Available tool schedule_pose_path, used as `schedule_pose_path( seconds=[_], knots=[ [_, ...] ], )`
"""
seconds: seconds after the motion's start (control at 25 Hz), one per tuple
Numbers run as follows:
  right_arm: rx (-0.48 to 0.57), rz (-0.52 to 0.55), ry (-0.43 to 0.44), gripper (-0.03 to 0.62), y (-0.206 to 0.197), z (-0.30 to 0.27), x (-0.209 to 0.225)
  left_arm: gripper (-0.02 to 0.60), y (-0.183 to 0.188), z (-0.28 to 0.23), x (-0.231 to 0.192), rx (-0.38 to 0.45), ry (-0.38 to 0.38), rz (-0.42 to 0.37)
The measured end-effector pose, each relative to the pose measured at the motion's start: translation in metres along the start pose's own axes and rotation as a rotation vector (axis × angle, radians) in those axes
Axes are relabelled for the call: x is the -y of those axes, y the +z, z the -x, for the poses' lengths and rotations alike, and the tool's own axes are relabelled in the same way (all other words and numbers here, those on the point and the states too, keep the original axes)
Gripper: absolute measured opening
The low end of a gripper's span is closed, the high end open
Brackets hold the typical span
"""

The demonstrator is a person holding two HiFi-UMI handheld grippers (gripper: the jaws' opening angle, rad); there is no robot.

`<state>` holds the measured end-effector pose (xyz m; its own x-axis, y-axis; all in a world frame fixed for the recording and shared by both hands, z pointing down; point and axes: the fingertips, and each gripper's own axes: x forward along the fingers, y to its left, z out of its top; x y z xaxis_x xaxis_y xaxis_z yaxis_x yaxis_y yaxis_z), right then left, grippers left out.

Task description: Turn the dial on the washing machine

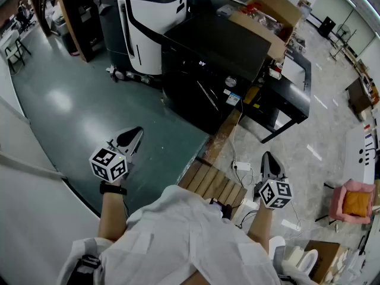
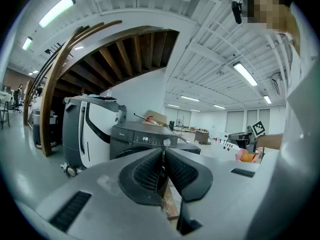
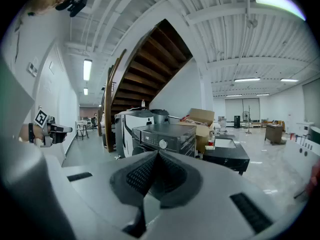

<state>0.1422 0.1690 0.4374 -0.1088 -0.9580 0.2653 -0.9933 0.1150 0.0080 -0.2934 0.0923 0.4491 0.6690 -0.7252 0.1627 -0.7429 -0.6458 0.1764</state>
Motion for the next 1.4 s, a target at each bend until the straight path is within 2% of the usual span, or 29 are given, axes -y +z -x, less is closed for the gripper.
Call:
schedule_pose_path(
  seconds=[0.56, 0.76, 1.08, 1.4],
  knots=[
    [-0.002, -0.025, -0.010, 0.000, -0.003, -0.001, -0.001, 0.021, -0.004, -0.008, 0.006, -0.023, -0.042, -0.002],
    [0.032, -0.072, 0.030, 0.002, -0.001, -0.008, -0.007, 0.021, -0.004, -0.005, -0.002, -0.017, -0.028, 0.009],
    [-0.005, -0.011, 0.083, 0.003, 0.002, -0.033, -0.028, 0.021, -0.005, -0.001, -0.019, 0.001, 0.005, 0.042],
    [-0.024, -0.012, 0.109, 0.011, 0.003, -0.069, -0.018, 0.021, -0.011, -0.027, -0.032, -0.021, 0.014, 0.058]
  ],
)
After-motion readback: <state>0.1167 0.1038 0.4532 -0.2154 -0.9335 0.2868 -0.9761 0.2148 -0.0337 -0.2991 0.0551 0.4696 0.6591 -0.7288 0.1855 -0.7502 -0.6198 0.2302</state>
